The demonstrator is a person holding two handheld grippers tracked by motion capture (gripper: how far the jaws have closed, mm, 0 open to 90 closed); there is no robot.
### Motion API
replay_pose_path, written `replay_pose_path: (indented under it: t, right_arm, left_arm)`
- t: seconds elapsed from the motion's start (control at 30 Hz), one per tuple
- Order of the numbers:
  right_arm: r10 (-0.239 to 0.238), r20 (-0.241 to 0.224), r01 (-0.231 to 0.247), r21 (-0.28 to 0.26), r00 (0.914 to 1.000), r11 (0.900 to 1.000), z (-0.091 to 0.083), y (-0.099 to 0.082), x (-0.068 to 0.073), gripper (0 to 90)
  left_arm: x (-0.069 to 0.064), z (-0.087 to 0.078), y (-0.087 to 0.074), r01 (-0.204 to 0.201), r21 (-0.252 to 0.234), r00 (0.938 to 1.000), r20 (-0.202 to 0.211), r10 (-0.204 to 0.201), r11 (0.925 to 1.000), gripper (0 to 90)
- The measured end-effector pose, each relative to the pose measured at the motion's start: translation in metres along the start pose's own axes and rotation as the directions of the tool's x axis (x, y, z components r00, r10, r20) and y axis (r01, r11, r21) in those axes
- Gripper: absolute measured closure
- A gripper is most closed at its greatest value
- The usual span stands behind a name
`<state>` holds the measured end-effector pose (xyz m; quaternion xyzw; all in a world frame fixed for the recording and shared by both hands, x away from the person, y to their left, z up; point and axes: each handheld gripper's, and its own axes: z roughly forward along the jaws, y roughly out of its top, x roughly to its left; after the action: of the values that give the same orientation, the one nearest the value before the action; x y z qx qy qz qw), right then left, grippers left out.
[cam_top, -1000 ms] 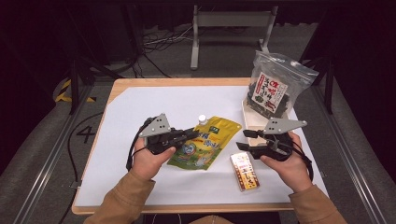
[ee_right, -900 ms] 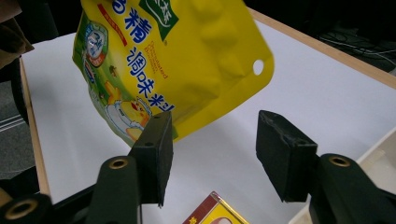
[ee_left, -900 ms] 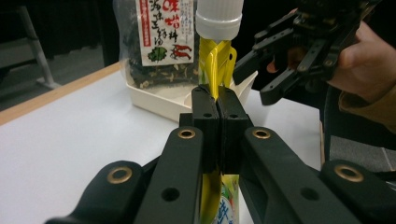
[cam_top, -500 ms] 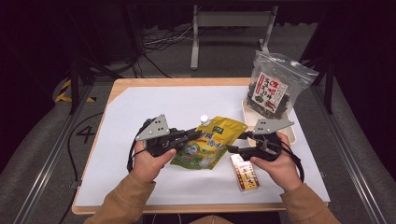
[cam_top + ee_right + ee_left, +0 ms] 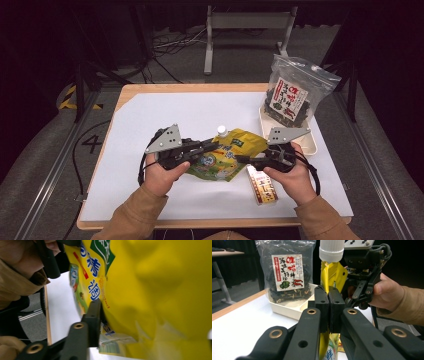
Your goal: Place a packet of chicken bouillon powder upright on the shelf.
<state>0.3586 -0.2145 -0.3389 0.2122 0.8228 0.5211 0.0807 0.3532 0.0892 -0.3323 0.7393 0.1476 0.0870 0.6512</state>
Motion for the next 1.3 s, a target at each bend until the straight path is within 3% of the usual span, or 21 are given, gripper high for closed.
replay_pose_path:
  t: [0.03,0.1,0.27,0.6,0.87,1.2,1.3]
  right_arm:
    - [-0.012,-0.007,0.012,-0.003,0.9999,0.9999,-0.002,0.0,0.0,73.6]
    - [-0.019,-0.013,0.019,-0.005,0.9997,0.9998,-0.004,0.001,0.001,77.2]
    - [-0.042,-0.011,0.042,-0.007,0.9991,0.9991,-0.007,0.003,0.003,80.6]
    - [-0.078,0.028,0.078,-0.01,0.9966,0.9969,-0.015,0.007,0.006,83.3]
    - [-0.096,0.038,0.095,0.018,0.9947,0.9953,-0.021,0.016,0.008,83.5]
    - [-0.086,0.016,0.085,0.037,0.9962,0.9957,-0.024,0.021,0.008,83.5]
    - [-0.08,0.017,0.079,0.052,0.9967,0.9955,-0.027,0.023,0.006,83.5]
  left_arm:
    - [0.001,0.0,0.0,0.002,0.002,1.0,0.001,-0.002,1.0,88.3]
    - [0.002,0.0,-0.001,0.008,-0.005,1.0,0.0,-0.008,1.0,88.3]
    - [0.003,0.0,-0.001,0.012,-0.012,0.9999,0.0,-0.012,0.9999,87.9]
    - [0.004,0.0,-0.002,0.015,-0.01,0.9999,0.0,-0.015,0.9998,86.8]
    - [0.006,0.0,-0.002,0.021,-0.018,0.9998,-0.007,-0.021,0.9996,83.3]
    - [0.009,-0.01,0.001,0.035,-0.021,0.9991,-0.023,-0.035,0.9992,73.6]
    - [0.011,-0.014,0.001,0.034,-0.016,0.9982,-0.048,-0.035,0.9993,72.5]
